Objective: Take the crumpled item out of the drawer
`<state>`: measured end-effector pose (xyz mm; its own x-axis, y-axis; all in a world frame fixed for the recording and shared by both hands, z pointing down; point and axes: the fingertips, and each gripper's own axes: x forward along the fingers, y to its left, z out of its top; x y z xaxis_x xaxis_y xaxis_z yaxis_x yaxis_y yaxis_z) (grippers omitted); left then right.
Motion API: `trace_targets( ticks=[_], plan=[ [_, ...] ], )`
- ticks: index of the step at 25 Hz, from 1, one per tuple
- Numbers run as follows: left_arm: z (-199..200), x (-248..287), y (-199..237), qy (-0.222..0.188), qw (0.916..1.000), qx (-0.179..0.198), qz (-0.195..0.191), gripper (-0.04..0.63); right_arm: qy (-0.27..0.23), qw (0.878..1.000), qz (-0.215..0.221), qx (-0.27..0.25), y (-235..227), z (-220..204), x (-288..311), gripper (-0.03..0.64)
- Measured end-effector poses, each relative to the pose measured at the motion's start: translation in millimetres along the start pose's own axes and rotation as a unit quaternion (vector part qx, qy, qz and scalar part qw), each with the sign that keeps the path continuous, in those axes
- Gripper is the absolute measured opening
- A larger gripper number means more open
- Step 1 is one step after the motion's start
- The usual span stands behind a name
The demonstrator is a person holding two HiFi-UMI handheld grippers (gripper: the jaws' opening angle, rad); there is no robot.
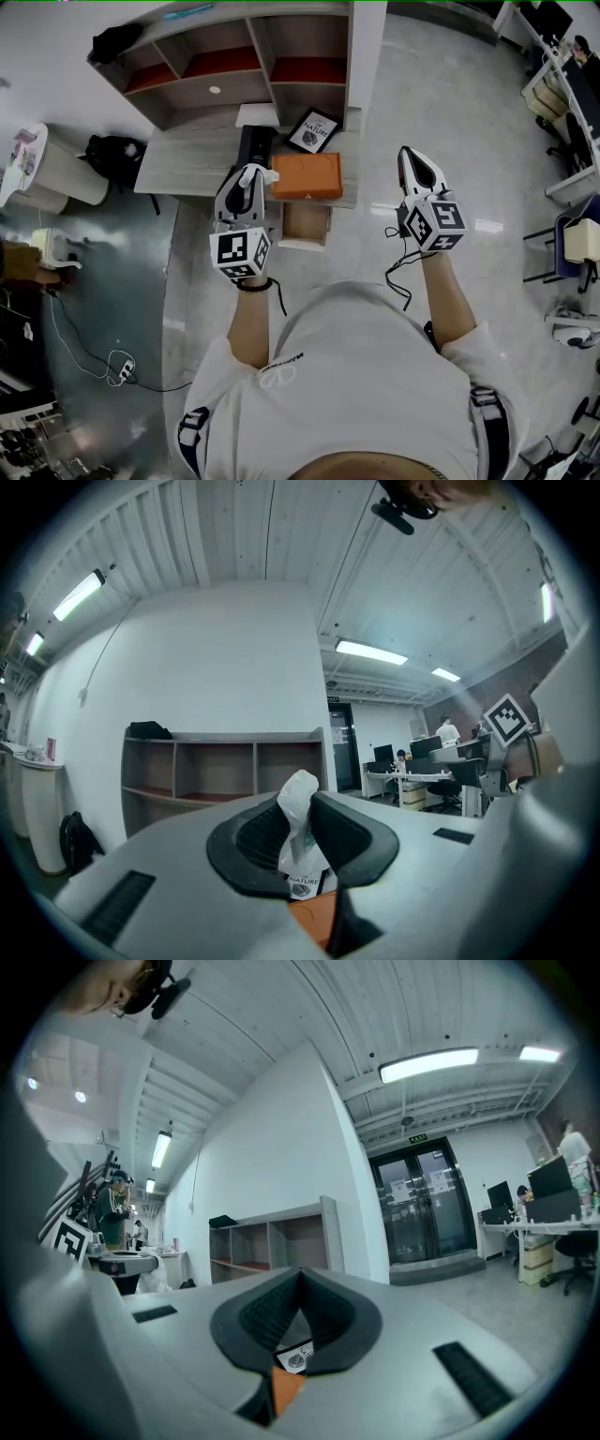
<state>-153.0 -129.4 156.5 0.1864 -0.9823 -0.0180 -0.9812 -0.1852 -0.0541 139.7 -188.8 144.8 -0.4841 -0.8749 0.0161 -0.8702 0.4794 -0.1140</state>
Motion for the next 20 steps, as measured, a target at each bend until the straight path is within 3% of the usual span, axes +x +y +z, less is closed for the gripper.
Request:
trace_targets(
  ticks=[20],
  plan=[
    [-7.7,-3.8,-2.8,0.01,0.9999,-0.003,-0.003,0.069,0.011,1.0,0.004,-0.004,2.7,-7.3,-5.3,0.0]
  ],
)
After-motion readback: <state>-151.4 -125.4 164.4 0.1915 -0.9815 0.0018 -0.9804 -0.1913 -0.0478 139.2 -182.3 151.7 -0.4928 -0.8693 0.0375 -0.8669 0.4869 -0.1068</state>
